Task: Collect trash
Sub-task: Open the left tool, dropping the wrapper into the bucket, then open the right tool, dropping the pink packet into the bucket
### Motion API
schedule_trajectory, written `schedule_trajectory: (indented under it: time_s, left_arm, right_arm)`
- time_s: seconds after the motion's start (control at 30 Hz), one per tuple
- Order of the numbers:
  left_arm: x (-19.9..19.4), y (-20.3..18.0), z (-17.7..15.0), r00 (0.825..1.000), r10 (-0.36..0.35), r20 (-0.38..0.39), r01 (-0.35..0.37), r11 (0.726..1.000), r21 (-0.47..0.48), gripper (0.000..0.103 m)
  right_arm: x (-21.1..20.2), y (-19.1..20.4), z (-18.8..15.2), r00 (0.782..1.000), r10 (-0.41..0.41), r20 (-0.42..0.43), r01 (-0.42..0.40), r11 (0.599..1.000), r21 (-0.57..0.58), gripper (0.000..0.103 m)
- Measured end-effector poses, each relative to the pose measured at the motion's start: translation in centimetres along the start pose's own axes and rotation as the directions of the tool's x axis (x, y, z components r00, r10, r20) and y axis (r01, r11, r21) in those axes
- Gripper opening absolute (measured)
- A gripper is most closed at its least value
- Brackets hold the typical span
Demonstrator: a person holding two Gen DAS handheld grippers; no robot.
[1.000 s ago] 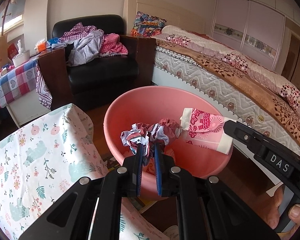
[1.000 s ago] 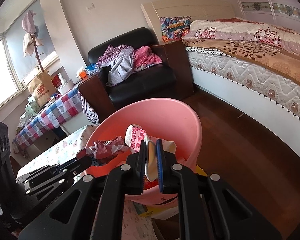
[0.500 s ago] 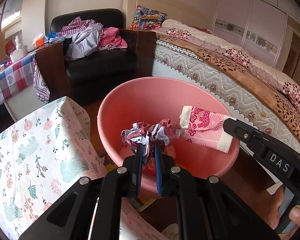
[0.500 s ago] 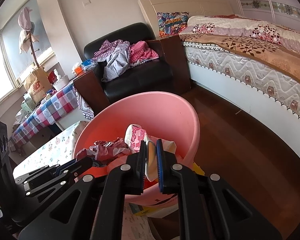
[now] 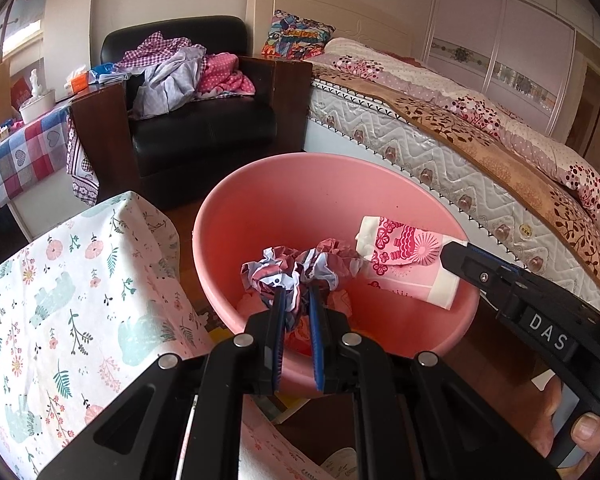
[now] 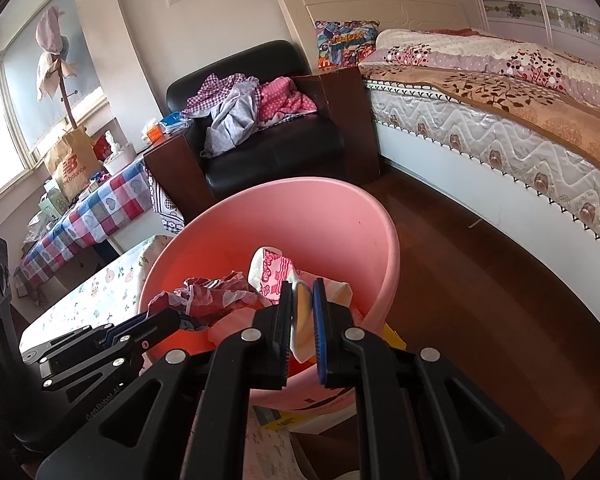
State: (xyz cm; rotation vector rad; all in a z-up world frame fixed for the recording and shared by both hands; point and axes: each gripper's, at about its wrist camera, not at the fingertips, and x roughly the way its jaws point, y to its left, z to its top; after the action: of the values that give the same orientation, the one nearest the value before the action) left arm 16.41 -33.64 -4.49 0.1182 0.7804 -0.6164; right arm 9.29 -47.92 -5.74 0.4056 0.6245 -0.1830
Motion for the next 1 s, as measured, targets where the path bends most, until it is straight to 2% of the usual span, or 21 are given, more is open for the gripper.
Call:
schedule_trajectory:
  time_s: [0.7,0.83,1.0]
  left_arm:
    - [-0.07,0.13,-0.08,1.0,0.002,0.002,-0.002,1.0,0.004,0.013]
    - [-0.22,0.15,-0.1,1.0,-0.005,0.004,0.005,1.0,0.004,0.018]
    - [-0.56,-0.38,-0.18,1.0,-0.022,0.006,0.022,1.0,0.014,0.03]
  right_arm:
    - [0.25,-0.4,-0.37,1.0,-0.002,-0.013,0.002,1.0,0.002,0.011]
    - [0.45,-0.41,-0.53,1.0,-0.005,-0.027,0.005,1.0,0.0,0.011]
    - [0.55,-0.41,-0.69,0.999,-0.004,-0.04,0.004,1.0,0.001,0.011]
